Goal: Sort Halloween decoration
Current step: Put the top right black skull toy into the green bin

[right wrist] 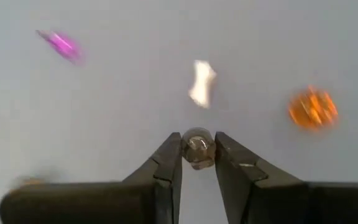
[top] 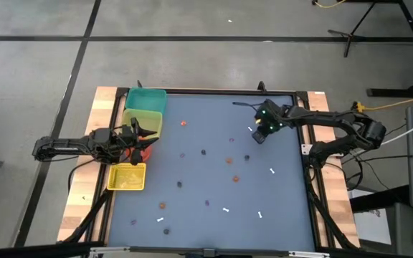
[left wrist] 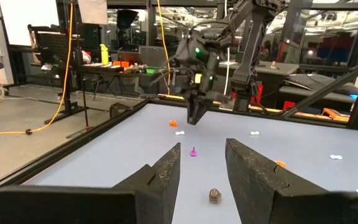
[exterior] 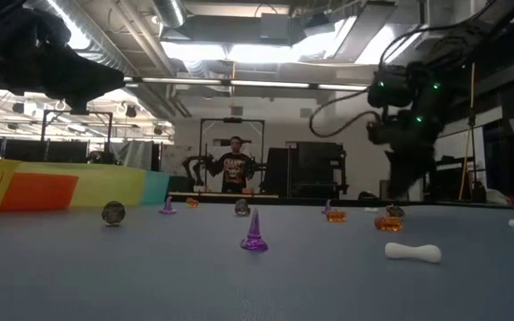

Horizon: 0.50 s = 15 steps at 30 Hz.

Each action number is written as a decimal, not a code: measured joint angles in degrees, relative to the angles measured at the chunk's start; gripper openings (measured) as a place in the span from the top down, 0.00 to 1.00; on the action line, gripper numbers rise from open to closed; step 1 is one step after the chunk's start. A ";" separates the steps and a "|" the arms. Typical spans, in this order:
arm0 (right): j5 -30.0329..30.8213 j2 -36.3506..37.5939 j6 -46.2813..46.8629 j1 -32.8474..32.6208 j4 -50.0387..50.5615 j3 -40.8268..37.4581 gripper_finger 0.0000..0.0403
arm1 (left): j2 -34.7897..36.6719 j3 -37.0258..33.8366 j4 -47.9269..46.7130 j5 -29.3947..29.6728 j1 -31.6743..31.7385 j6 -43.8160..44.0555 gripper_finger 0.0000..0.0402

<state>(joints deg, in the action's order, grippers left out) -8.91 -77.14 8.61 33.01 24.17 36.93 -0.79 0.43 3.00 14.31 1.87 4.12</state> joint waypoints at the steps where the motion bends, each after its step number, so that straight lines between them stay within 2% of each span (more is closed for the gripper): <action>1: -1.88 0.00 0.05 0.02 -1.63 0.65 0.81 | -0.01 0.01 0.10 0.00 -0.02 0.00 0.72; 5: -10.22 0.00 0.47 0.00 -8.83 2.17 0.81 | 0.01 0.00 1.11 0.02 -0.02 -0.07 0.72; 10: -20.47 0.04 5.63 0.00 -21.23 2.53 0.81 | -0.92 0.02 5.24 -0.04 -0.04 -0.15 0.72; 15: -25.33 0.04 10.76 -0.04 -27.55 2.53 0.81 | -5.90 0.04 10.95 -0.45 -0.37 -0.22 0.72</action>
<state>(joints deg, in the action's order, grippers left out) -34.24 -77.10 19.37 32.97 -3.38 39.46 -6.69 0.47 13.95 13.85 1.50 3.90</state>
